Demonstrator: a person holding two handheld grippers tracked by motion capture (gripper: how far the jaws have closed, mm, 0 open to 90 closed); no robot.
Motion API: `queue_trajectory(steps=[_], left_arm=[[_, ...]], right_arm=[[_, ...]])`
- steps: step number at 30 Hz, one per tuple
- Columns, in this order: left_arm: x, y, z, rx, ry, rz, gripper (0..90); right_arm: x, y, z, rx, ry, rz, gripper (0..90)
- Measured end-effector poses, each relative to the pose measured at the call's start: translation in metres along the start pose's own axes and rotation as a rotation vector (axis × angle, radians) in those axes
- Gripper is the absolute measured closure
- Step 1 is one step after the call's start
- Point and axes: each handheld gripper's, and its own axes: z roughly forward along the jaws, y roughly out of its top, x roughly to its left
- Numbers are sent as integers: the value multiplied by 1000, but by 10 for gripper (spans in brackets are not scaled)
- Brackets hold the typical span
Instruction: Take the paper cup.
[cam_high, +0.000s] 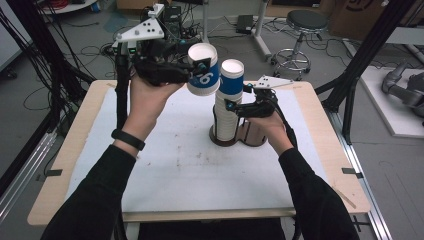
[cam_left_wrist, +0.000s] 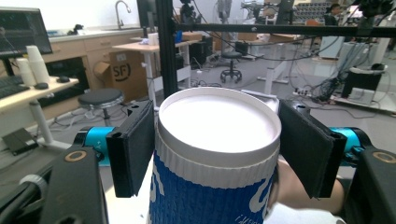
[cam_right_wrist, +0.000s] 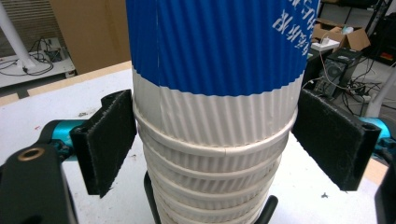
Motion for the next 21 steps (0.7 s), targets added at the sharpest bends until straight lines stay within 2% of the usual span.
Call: queue_trajectory(steps=[11,12,15,21], left_arm=[[-11,-41,-12,41,24,-1,297],[-11,-41,-12,41,24,-1,297],[-15,-57,-15,48,28,3,297],[-18,-85,-19,55,21,-31,297]], right_arm=[[1,-1,0,-5,-4,3,147],[1,-1,0,-4,-4,3,147],[1,-1,0,-2,-2,6,147],[1,-1,0,-4,-4,3,147]])
